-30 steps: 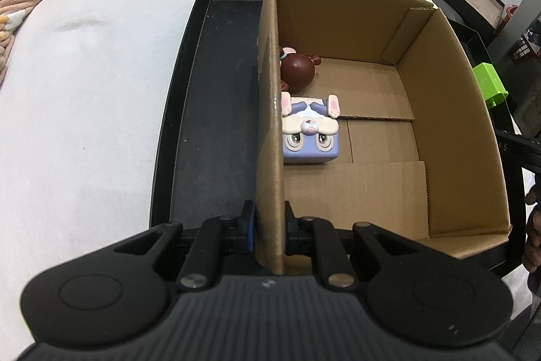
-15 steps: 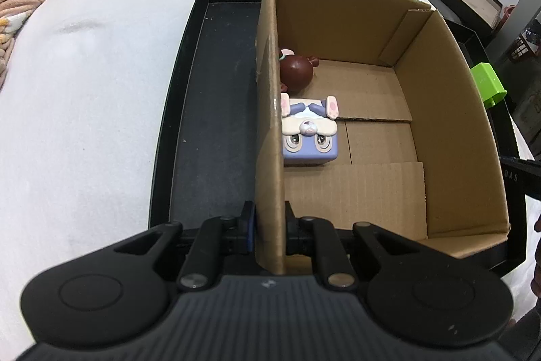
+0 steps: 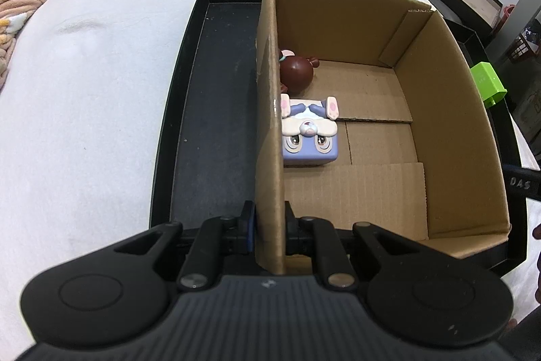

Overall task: Organize rigid objects
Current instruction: 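Lower the right tool onto the white charger block and close on it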

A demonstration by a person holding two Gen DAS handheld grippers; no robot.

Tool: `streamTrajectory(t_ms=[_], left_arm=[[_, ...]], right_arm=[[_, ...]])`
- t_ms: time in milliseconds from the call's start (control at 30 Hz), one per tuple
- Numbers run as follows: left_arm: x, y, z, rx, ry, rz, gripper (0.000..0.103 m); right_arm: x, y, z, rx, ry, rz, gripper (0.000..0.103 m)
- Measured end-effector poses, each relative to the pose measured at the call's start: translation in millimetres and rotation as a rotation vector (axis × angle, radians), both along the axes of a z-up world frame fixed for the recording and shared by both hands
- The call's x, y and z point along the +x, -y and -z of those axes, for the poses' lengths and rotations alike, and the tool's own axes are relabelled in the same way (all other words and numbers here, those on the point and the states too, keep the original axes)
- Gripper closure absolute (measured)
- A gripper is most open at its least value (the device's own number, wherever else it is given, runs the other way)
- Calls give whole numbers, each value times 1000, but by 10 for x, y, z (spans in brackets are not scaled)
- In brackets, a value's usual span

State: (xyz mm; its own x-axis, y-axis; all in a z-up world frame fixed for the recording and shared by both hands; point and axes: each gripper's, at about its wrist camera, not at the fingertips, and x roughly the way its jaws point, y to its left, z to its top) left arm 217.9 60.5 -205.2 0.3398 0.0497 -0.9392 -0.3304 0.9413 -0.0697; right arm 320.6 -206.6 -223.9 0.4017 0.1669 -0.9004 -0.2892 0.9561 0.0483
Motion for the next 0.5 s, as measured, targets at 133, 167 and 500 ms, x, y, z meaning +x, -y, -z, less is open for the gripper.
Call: streamTrajectory(t_ms=[133,167,500], left_arm=[[12,1,-7,0,1,-7,89],[3,3,-2,0,2,-10,89],[-29,-24,9,-12,8,-19,89]], right_arm=[[28,2,1,25,-2,4,33],[44,6,23,26,-6,8,33],[153,-24,105,-7,50,22,48]])
